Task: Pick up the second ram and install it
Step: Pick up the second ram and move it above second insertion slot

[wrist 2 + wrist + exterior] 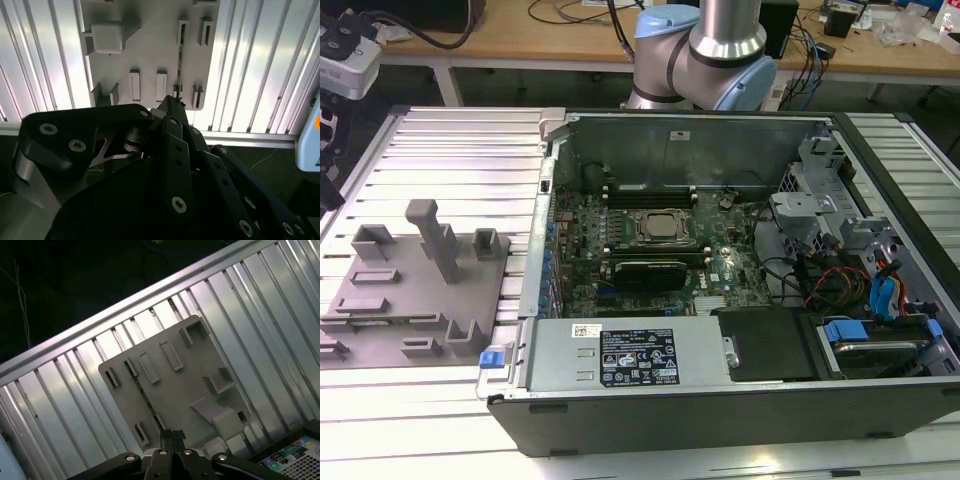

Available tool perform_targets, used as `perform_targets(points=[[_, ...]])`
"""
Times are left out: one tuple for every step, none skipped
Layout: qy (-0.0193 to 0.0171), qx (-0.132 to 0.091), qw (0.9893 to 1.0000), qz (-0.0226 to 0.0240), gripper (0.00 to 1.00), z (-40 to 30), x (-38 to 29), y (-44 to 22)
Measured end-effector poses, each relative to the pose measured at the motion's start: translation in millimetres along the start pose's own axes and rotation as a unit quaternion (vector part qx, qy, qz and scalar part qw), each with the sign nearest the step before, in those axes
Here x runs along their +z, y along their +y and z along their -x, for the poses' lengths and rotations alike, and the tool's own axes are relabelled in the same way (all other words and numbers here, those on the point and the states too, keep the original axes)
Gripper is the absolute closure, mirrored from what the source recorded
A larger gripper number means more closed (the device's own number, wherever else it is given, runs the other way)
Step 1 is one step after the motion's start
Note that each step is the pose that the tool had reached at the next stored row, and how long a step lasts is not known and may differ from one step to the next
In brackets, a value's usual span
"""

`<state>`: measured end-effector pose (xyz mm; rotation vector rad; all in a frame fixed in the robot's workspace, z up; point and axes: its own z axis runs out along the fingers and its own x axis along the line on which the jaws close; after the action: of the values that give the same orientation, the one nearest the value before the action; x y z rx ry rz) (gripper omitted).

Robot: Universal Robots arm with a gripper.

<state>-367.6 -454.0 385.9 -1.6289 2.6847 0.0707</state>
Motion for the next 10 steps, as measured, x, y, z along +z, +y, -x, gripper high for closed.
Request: perform_targets(points=[[0.0003,-0.009,1.0000,0.0002,0.89,0.0,0.0,0.0],[0.0005,-0.013,0.9999,0.0003,0.89,0.0,0.0,0.0],[0.0007,-0.018,0.9998,0.0004,0.89,0.0,0.0,0.0],[0.0010,-0.025,0.9997,0.0006,0.89,0.0,0.0,0.0],[0.0011,-0.028,0.9996,0.0007,0.89,0.0,0.0,0.0],[0.0013,-0.035,0.9994,0.0008,0.89,0.0,0.0,0.0],[0.0015,-0.039,0.9992,0.0009,0.89,0.0,0.0,0.0],[0.0018,-0.048,0.9989,0.0011,0.89,0.0,0.0,0.0],[0.0021,-0.056,0.9984,0.0013,0.89,0.0,0.0,0.0],[0.0025,-0.064,0.9979,0.0015,0.89,0.0,0.0,0.0]])
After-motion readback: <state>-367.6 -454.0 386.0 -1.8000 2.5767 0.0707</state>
